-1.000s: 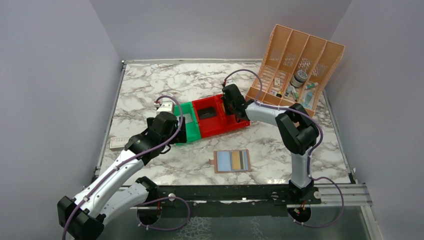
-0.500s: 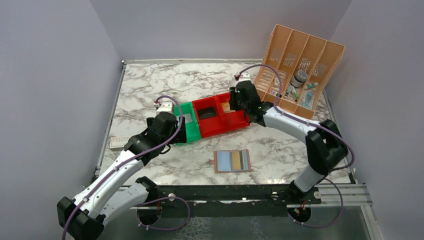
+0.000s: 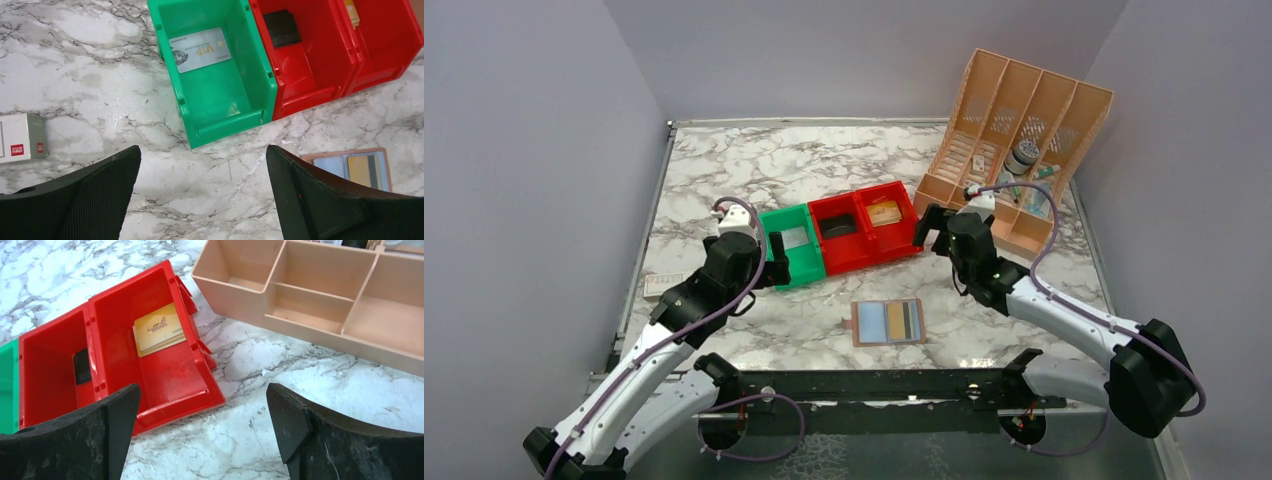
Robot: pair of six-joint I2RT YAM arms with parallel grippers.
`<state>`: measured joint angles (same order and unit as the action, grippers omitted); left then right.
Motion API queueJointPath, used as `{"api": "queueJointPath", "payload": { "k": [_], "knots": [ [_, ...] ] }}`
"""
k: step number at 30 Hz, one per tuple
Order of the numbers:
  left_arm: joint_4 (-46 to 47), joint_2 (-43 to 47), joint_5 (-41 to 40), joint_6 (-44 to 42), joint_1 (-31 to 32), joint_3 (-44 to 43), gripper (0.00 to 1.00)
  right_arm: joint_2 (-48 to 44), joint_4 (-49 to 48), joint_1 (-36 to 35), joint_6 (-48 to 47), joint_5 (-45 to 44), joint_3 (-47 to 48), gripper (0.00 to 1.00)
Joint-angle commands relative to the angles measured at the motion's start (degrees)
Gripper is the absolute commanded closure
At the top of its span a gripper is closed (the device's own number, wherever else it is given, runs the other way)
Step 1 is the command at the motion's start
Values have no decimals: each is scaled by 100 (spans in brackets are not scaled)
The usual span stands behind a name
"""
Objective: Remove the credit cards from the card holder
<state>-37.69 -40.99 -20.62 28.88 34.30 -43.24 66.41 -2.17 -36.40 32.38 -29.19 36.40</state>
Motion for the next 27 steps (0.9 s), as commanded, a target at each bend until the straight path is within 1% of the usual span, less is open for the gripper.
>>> {"api": "queueJointPath", "payload": {
  "k": [1,2,6,8,11,14,17,21,24,27],
  "knots": [
    [366,337,181,422,-55,-15,1,-289,275,-23,204,330,-103,1],
    [617,370,419,588,-55,10,1,-329,486,-18,131,455,-88,1],
    [1743,86,1625,1208,-57,-40,1,-784,391,-24,-454,1426,-435,0],
    [2003,-173,1954,1483,-51,-61,1,-1032,585,-20,-510,1770,-579,0],
    [2382,-431,2266,1829,24,194,1,-1350,1073,-23,-482,1859,-626,0],
    [2599,-544,2213,1914,225,486,1,-1590,1235,-25,-710,2194,-642,0],
    [2629,-728,2078,1867,321,541,1,-1637,1233,-19,-772,2374,-575,1],
    [2858,-1130,2215,1700,472,562,2,-1374,1253,-20,-662,2670,-372,3],
    [2857,-1355,2068,1620,749,562,7,-1131,1508,-20,-671,2939,-169,4],
    [2836,-1402,1804,1430,1134,475,9,-1036,1693,-23,-707,2934,-112,5]
  ]
}}
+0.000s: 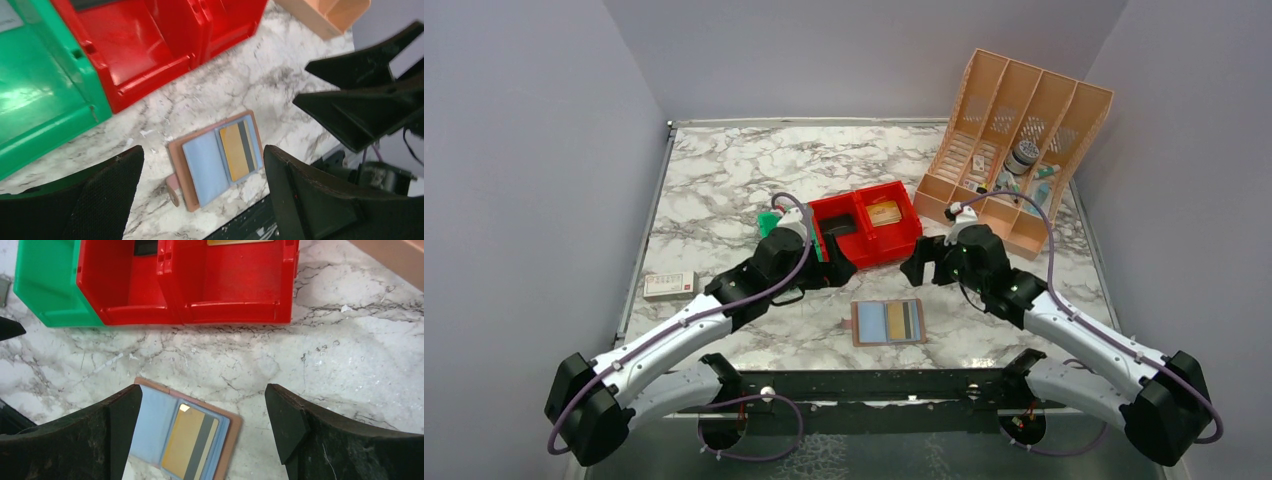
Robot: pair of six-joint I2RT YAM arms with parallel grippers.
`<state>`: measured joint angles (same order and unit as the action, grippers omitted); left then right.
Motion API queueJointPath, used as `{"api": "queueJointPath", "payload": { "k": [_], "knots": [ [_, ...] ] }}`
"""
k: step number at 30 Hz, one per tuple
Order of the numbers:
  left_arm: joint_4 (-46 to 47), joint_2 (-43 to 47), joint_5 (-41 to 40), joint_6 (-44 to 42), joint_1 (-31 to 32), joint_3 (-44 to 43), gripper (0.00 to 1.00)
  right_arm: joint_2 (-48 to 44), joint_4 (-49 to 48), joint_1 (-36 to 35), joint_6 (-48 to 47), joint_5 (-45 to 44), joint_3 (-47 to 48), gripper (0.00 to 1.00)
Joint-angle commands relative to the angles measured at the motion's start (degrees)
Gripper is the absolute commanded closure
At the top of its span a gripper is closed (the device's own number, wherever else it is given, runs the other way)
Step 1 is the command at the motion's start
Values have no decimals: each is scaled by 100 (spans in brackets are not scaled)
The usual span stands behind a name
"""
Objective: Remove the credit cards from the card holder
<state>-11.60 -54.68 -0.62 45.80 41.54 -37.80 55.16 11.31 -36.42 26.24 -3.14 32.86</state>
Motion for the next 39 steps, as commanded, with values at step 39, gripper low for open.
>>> {"api": "queueJointPath", "payload": {
  "k": [39],
  "knots": [
    [1786,-458,371,-156,1423,927,30,250,368,-18,1231,1305,-681,43]
  ]
}}
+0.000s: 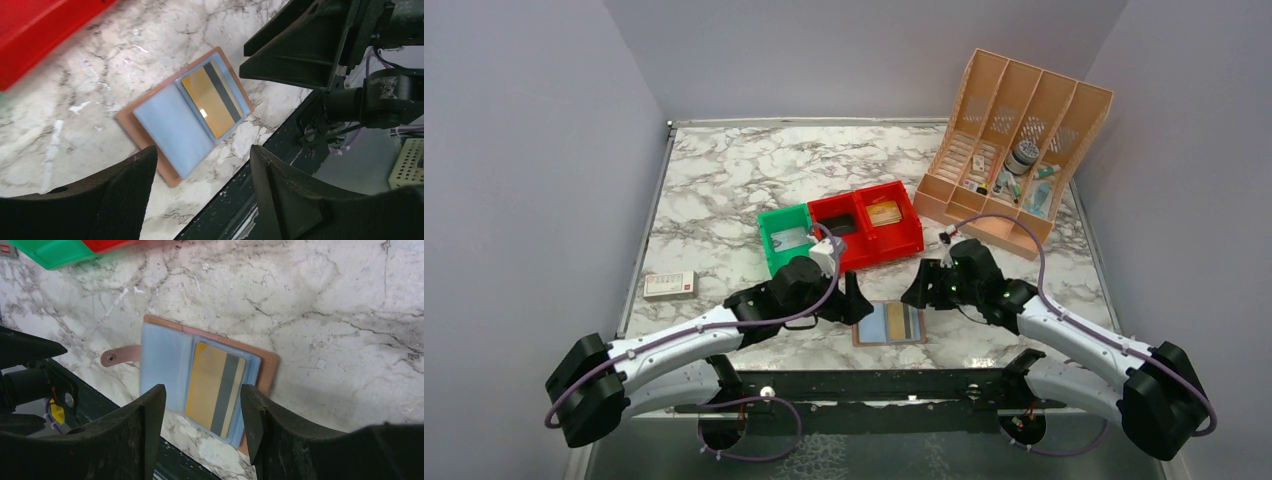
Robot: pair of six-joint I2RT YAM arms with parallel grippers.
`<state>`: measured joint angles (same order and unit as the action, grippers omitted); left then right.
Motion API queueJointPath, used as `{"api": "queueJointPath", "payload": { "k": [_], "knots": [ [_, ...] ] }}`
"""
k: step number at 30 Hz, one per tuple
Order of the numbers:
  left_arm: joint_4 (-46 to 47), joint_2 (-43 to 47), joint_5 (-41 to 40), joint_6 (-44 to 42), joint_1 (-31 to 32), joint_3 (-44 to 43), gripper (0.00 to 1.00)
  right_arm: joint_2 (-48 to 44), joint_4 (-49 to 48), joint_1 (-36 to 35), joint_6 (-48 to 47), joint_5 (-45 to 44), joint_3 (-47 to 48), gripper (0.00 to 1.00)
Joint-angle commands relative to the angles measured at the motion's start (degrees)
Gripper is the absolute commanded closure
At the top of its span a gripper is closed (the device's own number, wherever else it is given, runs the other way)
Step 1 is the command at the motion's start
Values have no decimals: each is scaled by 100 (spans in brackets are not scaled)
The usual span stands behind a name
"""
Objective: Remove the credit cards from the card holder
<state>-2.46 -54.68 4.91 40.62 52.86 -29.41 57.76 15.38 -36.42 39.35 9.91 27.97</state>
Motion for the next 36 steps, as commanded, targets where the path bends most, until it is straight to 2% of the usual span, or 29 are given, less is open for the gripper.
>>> {"api": "queueJointPath", "payload": {
  "k": [1,7,9,12,17,27,32,36],
  "knots": [
    [1014,-649,-199,422,354,51,30,-24,-66,-22,-122,13,-247,43],
    [1156,-1648,-675,709,716,-395,34,-59,-352,-22,-207,123,-463,49],
    [1262,-1914,-1071,1117,881,-315,36,-48,-431,-23,-215,228,-487,50],
    [1493,-2166,-1152,1243,1091,-155,36,-106,-630,-20,-187,426,-578,53],
    [1665,-2394,-1236,1189,1253,-301,38,-125,-991,-20,-104,629,-744,58],
    [1919,-2499,-1408,1404,1314,-175,41,624,-1132,-20,-21,734,-724,69],
    [2148,-2286,-1459,1411,1323,3,36,643,-957,-20,-28,532,-632,70],
    [2162,-2385,-1297,1337,1318,-47,38,627,-879,-23,-59,427,-602,70]
  ]
}}
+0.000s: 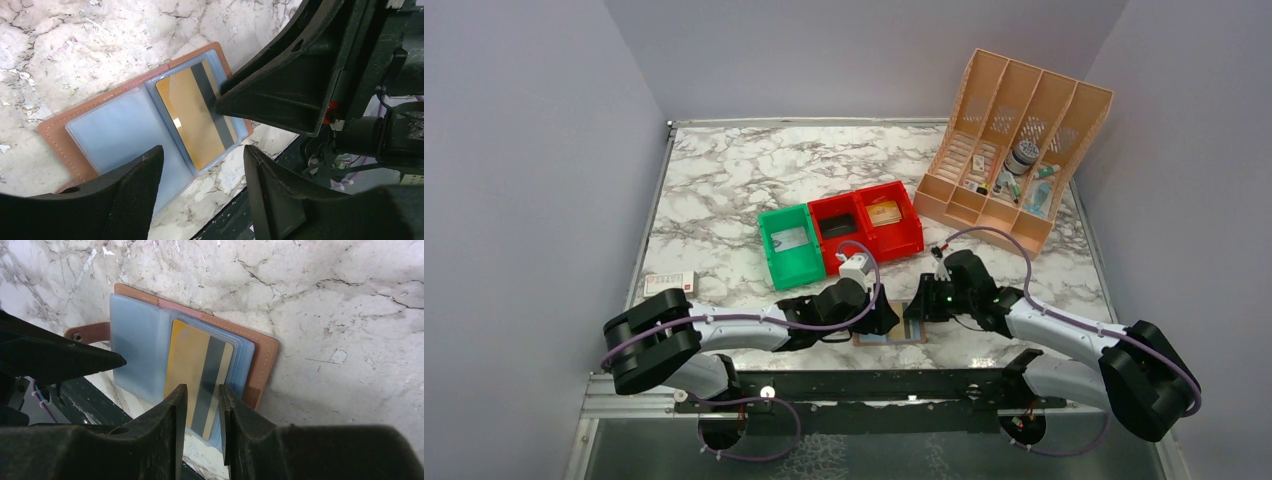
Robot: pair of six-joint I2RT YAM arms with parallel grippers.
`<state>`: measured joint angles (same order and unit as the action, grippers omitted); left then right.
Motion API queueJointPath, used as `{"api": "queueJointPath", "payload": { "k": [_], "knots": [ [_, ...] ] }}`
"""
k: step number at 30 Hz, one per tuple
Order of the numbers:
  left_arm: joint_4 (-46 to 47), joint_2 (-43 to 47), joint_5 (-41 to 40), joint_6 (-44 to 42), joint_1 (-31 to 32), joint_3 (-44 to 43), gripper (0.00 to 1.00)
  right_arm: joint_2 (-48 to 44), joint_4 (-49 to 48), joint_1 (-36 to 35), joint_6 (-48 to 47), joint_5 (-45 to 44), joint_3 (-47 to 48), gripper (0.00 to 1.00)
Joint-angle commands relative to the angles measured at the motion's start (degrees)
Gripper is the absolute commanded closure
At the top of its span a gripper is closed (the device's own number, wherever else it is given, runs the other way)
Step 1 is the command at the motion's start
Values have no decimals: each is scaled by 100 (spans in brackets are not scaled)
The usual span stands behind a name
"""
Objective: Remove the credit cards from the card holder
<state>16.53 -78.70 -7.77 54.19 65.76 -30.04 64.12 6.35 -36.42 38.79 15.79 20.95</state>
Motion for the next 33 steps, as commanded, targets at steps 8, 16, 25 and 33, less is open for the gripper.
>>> {"api": "queueJointPath", "payload": {
  "k": [8,16,25,33],
  "knots": [
    [338,-141,-26,27,43,-9,49,63,-51,-20,18,-246,-25,72],
    [714,-270,-303,375,56,261,54,-48,-122,-21,71,-241,-169,73],
    [926,-704,-224,432,69,161,61,145,-170,-22,73,-141,-166,73],
    [1184,-955,-231,558,86,224,74,190,-235,-23,109,-49,-188,73]
  ]
}}
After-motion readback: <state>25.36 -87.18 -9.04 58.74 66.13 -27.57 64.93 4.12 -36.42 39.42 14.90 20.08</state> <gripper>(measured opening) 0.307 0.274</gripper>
